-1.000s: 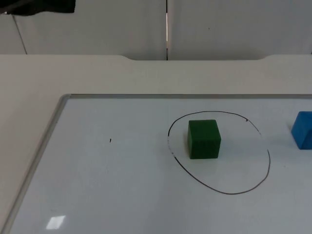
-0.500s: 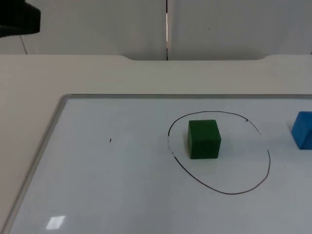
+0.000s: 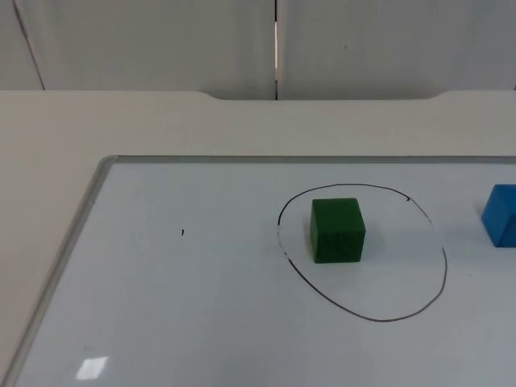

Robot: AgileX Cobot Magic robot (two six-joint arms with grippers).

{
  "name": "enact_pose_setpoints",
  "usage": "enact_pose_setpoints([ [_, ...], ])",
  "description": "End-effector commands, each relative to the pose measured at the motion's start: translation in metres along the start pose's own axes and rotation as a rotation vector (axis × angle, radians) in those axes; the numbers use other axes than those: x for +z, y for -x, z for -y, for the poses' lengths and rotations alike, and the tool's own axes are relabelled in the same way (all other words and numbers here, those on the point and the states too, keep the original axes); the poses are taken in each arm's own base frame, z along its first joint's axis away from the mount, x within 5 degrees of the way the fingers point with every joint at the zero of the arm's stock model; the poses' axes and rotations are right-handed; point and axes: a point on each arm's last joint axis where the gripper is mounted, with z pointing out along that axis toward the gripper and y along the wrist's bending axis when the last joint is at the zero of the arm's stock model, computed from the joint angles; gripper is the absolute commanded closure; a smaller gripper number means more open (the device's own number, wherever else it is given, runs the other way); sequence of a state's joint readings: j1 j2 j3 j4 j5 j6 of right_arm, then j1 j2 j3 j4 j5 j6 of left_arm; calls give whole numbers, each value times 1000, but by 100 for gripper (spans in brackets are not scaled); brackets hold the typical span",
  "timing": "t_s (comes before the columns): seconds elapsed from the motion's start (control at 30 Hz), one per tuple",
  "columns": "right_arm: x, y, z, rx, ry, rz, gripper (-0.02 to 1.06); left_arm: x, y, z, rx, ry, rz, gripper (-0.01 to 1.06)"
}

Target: Push the two cubes into the marked area.

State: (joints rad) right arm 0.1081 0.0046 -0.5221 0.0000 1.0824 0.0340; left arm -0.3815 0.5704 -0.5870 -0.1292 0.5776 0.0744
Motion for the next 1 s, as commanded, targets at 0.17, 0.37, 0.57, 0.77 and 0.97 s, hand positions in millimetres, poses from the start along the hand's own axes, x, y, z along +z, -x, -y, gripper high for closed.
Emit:
enact_pose_setpoints([
  [0.17,1,-1,0,0,-5,2,-1,-35,-24,-7,-66,94,-32,105],
  [0.37,1,-1,0,0,-5,2,-1,-70,-47,-5,-73,94,-8,105],
  [0.57,1,-1,0,-1,-5,2,-1,-88,-63,-5,-61,97,19,105],
  [0.77,1,-1,0,-1,-5,2,-1,-102,-71,-4,-57,93,93,105],
  [0.97,1,-1,0,-1,-5,2,-1,-89,-83,0,14,39,15,105],
])
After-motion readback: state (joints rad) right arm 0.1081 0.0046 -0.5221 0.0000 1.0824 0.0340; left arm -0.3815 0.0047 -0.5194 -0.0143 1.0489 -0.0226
